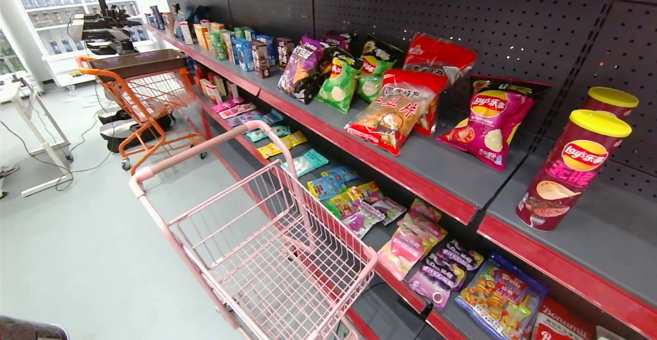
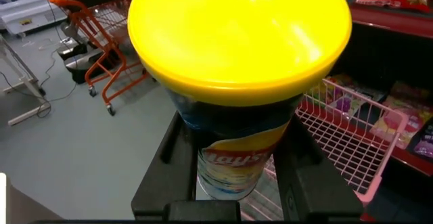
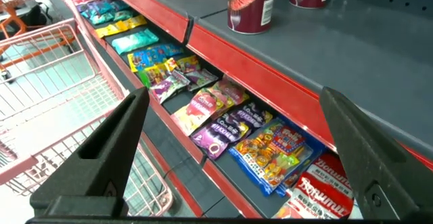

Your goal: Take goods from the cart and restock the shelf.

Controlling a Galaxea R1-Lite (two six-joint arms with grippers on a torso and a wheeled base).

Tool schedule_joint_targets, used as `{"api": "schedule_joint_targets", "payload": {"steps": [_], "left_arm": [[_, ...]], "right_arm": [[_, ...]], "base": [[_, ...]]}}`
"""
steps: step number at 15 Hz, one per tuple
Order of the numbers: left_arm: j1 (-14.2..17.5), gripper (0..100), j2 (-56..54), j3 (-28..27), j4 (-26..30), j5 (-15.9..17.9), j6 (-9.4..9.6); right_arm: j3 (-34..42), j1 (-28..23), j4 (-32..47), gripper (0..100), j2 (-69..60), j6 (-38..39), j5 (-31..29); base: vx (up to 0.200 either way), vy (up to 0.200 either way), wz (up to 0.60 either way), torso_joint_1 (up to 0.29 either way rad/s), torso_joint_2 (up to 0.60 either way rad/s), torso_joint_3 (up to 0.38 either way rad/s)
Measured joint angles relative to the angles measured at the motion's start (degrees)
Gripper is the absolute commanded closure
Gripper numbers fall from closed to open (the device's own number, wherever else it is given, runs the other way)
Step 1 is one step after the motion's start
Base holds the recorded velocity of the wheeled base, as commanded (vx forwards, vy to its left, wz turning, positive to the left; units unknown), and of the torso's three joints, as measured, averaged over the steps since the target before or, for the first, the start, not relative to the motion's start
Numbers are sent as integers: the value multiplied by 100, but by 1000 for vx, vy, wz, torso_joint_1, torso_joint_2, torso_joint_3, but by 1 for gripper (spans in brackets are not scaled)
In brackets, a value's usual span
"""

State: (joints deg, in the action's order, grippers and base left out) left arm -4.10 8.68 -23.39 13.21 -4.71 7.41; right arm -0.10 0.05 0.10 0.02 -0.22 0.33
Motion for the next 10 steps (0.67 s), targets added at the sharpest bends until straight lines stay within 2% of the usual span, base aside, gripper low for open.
{"api": "schedule_joint_targets", "payload": {"steps": [10], "left_arm": [[-4,100,9,18,148,13,6]], "right_arm": [[0,2,0,0,0,1,18]], "base": [[0,0,-600,6,2,1]]}}
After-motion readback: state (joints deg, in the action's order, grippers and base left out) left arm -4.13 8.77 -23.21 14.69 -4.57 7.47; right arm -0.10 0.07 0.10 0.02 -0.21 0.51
